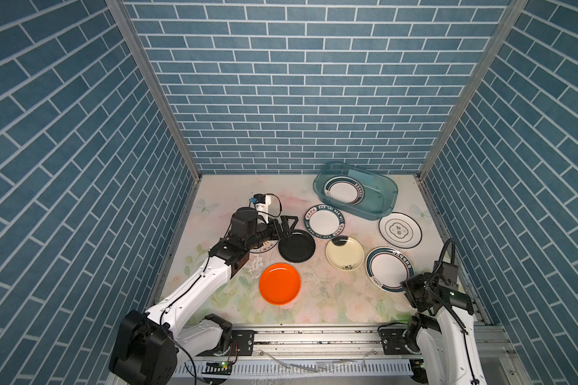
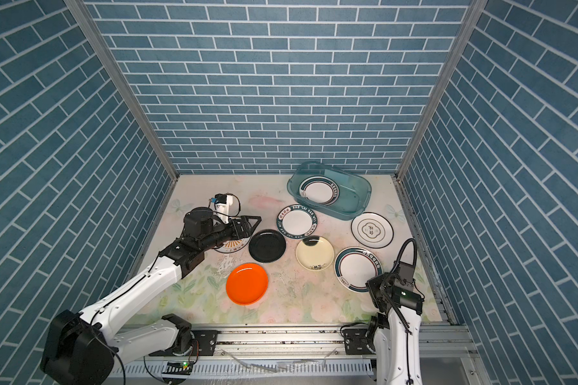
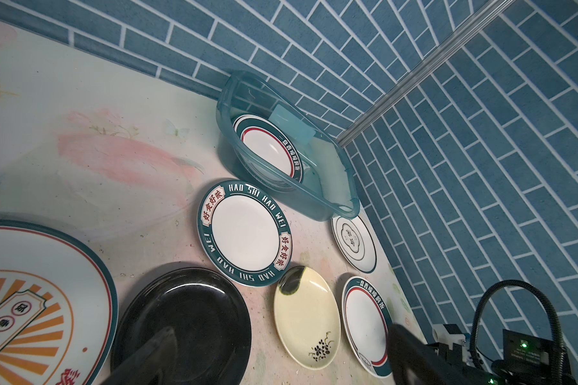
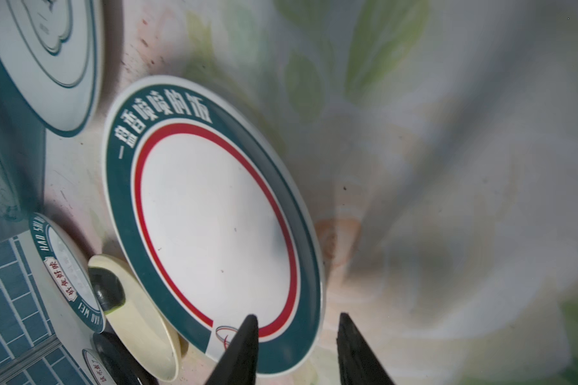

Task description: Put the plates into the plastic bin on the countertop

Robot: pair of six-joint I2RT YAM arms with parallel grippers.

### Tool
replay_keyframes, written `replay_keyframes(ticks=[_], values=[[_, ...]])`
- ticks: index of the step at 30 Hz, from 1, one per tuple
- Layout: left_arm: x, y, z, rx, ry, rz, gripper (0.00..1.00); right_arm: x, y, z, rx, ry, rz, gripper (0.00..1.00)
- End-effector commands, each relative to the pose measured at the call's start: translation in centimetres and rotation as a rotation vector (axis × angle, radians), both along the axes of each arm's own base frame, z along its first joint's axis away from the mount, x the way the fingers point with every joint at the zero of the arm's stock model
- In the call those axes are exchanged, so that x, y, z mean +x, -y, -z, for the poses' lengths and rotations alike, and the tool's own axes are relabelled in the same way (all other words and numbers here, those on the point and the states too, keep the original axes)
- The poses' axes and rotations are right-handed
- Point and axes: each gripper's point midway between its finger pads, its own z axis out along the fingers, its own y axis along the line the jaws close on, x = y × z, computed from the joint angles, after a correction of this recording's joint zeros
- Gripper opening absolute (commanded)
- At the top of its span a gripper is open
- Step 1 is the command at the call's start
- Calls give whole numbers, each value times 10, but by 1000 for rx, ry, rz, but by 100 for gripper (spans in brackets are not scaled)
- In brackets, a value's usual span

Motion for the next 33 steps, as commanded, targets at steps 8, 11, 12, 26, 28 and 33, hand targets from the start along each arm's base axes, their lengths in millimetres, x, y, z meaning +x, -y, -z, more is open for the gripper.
replay_keyframes(ticks=[8, 11, 12, 26, 28, 33], values=[[3, -1, 6, 17, 0, 2, 100, 8, 4, 20, 21, 66, 101, 40], [3, -1, 6, 17, -2, 1, 100, 7, 5, 24, 21, 85, 121, 40], [3, -1, 5, 17, 1, 1, 99, 7, 5, 25, 22, 90, 128, 40], [4, 0, 6, 14, -7, 2, 100, 0, 5, 31, 20, 92, 146, 26], [3, 0, 7, 15, -9, 2, 100, 0, 4, 31, 22, 91, 145, 25], [2, -2, 8, 19, -9, -2, 99, 0, 4, 32, 23, 87, 144, 21]])
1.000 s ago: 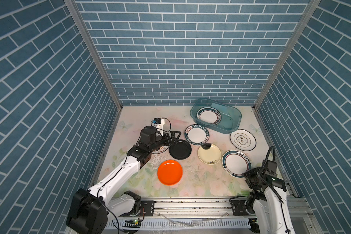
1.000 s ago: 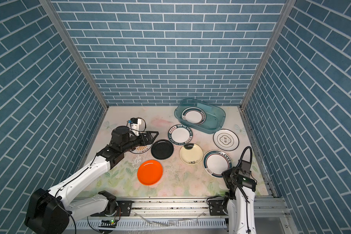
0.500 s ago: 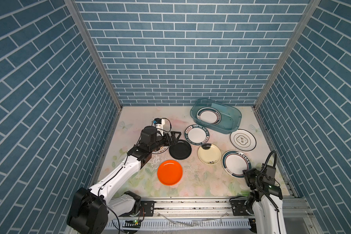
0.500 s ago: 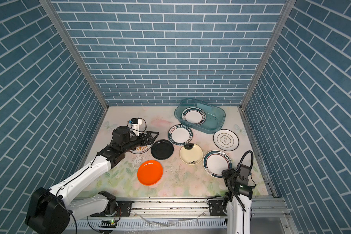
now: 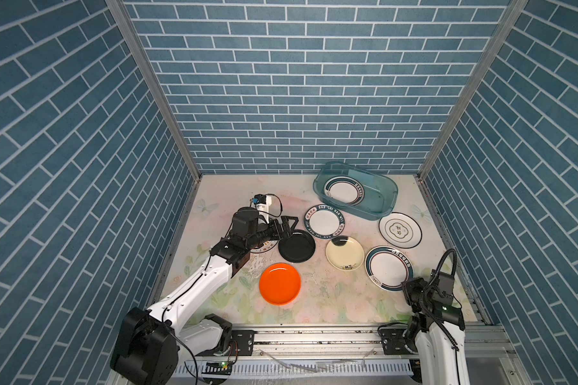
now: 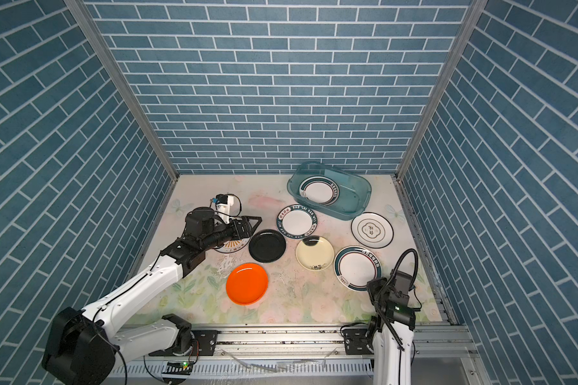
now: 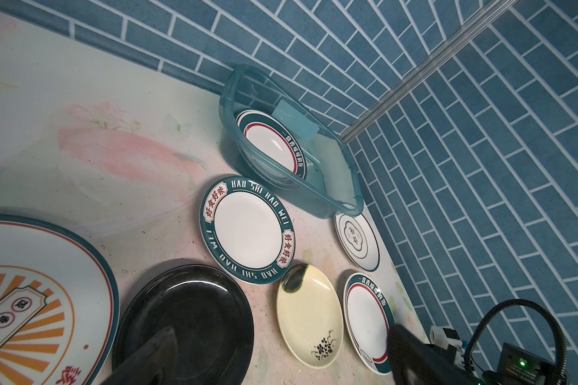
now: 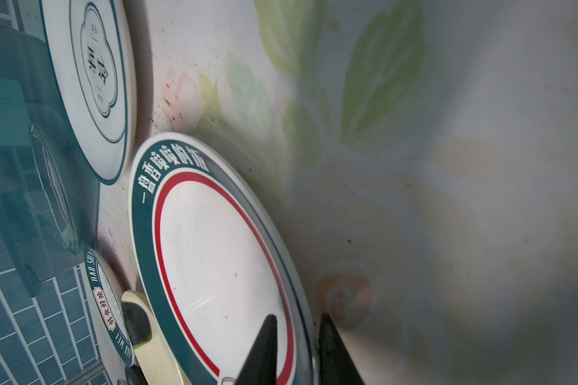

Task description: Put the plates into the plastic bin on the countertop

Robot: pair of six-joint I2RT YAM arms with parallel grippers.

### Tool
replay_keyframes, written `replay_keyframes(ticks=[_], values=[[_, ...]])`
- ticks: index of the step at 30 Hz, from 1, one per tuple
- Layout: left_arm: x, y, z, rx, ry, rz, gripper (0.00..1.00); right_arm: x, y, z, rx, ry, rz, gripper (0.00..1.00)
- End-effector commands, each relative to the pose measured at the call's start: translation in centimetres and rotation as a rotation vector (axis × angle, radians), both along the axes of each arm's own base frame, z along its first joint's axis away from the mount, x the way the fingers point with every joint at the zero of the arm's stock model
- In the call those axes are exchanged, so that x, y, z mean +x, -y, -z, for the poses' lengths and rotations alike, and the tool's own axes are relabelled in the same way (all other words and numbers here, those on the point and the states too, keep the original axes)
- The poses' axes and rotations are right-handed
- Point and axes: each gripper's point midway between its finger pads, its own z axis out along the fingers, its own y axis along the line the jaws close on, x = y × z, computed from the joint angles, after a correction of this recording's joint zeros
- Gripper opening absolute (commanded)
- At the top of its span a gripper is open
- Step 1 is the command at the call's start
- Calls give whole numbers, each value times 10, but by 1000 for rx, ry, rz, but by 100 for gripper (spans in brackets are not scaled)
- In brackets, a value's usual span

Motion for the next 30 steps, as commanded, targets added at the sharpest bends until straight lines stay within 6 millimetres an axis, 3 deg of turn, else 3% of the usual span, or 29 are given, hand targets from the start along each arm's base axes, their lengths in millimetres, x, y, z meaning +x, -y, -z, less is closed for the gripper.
replay_keyframes(ticks=[1, 26, 30], values=[[1, -2, 2, 12, 6, -2, 100, -19, -4, 22, 38, -97, 26, 20], [-1, -4, 3, 18, 3, -5, 100, -18, -9, 28, 62, -176, -32, 20], [-1, -3, 2, 16, 0, -3, 99, -17, -9, 28, 60, -179, -37, 16]])
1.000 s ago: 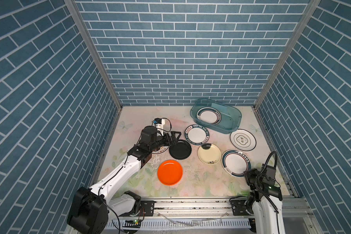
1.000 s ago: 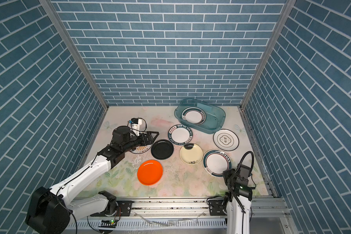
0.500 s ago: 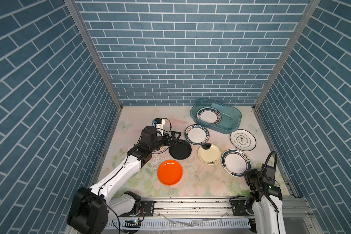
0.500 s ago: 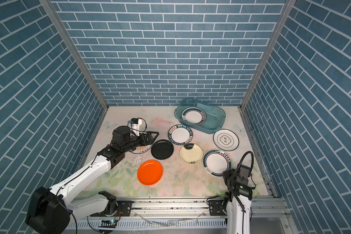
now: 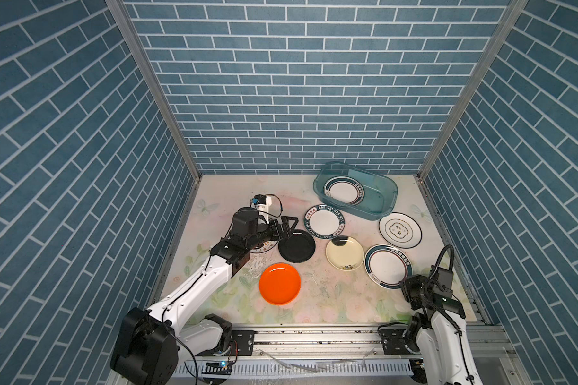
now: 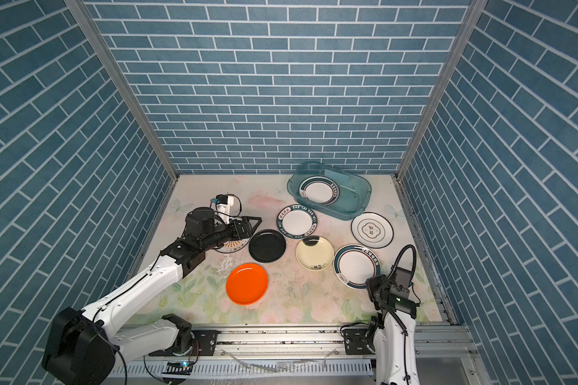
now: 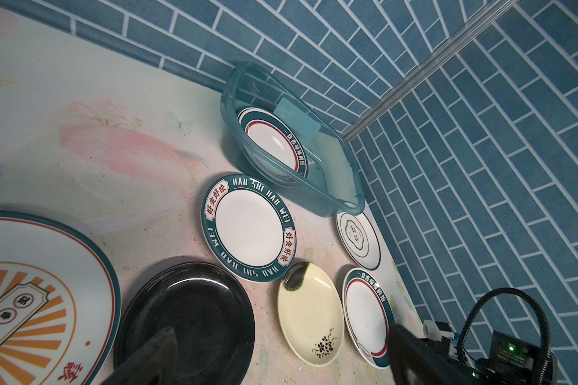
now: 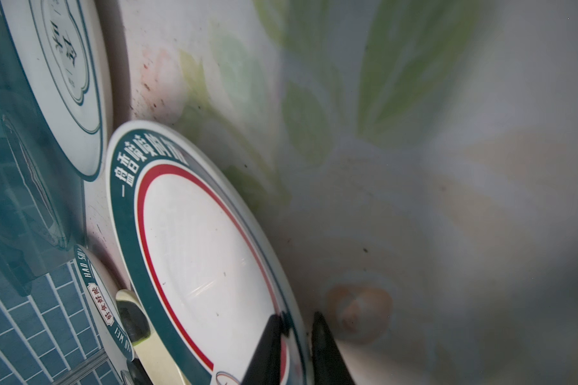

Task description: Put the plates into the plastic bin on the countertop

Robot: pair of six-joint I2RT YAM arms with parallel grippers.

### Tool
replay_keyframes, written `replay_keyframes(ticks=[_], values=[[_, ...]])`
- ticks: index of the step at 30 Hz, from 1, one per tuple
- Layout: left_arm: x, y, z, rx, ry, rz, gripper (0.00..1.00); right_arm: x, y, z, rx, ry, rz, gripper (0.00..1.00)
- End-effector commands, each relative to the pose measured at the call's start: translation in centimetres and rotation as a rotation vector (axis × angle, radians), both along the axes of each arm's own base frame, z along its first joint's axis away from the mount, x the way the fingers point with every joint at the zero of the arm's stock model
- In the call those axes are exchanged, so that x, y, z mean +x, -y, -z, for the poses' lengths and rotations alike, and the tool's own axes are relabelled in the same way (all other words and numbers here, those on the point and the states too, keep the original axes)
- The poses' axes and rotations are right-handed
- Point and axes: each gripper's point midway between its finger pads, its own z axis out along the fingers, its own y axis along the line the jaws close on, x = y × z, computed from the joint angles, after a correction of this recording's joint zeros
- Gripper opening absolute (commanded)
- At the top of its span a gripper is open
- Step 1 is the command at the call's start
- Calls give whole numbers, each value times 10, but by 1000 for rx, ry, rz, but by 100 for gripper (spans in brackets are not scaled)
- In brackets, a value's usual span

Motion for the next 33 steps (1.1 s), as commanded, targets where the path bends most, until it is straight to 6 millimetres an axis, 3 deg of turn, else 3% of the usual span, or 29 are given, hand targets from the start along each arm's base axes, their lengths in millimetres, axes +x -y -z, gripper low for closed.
replay_keyframes(ticks=[1, 14, 27, 33], values=[[-1, -3, 1, 14, 7, -4, 100, -24, -4, 21, 9, -120, -5, 15], [-1, -5, -2, 16, 14, -11, 99, -29, -1, 15, -29, -121, -22, 0], [0, -4, -4, 14, 17, -9, 100, -21, 2, -11, -67, -66, -46, 0], [1, -5, -5, 10, 23, -16, 100, -13, 0, -34, -66, 7, -60, 0]])
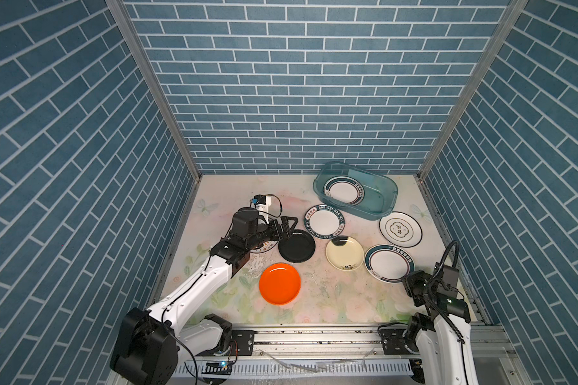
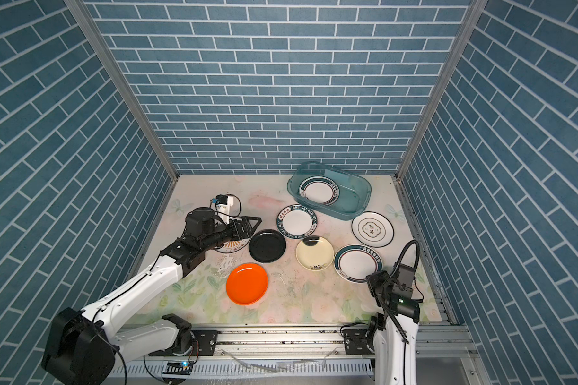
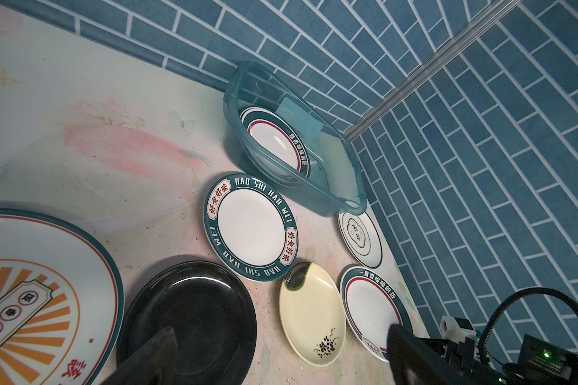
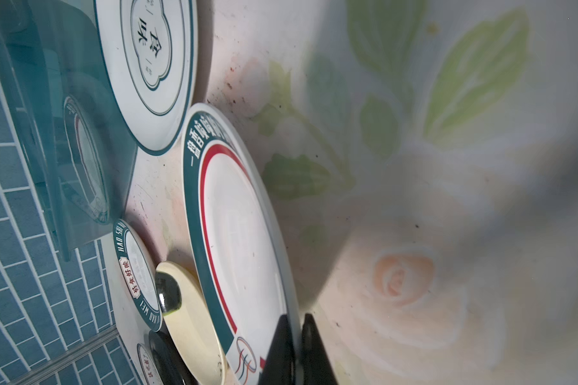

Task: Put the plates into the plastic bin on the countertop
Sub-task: 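Lift the upright plate with the right gripper and carry it into the teal bin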

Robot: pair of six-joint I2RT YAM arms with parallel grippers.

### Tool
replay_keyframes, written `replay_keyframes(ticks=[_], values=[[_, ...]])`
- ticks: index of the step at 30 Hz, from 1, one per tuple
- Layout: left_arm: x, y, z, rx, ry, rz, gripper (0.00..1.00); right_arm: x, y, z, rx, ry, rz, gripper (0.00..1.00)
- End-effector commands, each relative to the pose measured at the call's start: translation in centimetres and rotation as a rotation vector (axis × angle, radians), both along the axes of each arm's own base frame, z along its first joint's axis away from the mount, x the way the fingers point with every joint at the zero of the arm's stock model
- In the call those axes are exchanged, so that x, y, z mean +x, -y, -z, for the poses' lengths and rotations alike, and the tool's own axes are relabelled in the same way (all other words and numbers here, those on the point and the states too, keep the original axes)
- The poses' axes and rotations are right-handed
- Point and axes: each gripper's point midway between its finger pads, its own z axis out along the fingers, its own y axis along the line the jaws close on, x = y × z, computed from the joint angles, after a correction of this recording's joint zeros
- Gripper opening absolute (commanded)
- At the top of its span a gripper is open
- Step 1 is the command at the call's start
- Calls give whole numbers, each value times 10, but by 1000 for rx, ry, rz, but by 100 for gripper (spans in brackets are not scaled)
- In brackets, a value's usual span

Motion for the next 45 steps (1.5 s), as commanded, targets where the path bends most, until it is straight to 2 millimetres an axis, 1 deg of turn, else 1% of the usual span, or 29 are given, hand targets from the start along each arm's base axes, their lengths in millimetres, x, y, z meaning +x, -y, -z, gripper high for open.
replay_keyframes(ticks=[1, 6, 11, 15, 22, 27, 31, 35, 40, 45], values=[[1, -3, -6, 5, 27, -8, 100, -15, 1, 0, -30, -60, -11, 0], [1, -2, -9, -4, 32, -4, 99, -10, -1, -15, -27, -17, -19, 0], [1, 0, -13, -32, 41, 2, 99, -2, -3, -36, -21, 41, -35, 0], [1, 3, -12, -35, 37, 14, 100, 4, -5, -50, -16, 81, -47, 0], [2, 6, -11, -51, 24, 25, 99, 15, -10, -70, 14, 153, -63, 0], [2, 11, -13, -77, 22, 42, 100, 27, -15, -91, 51, 222, -86, 0], [3, 15, -14, -97, 20, 58, 100, 34, -17, -116, 50, 275, -105, 0], [6, 21, -16, -123, 22, 79, 100, 46, -19, -147, 52, 346, -135, 0], [9, 26, -15, -146, 13, 92, 100, 64, -17, -176, 19, 396, -168, 0], [9, 26, -17, -145, 19, 92, 100, 90, -16, -191, -30, 410, -208, 0]])
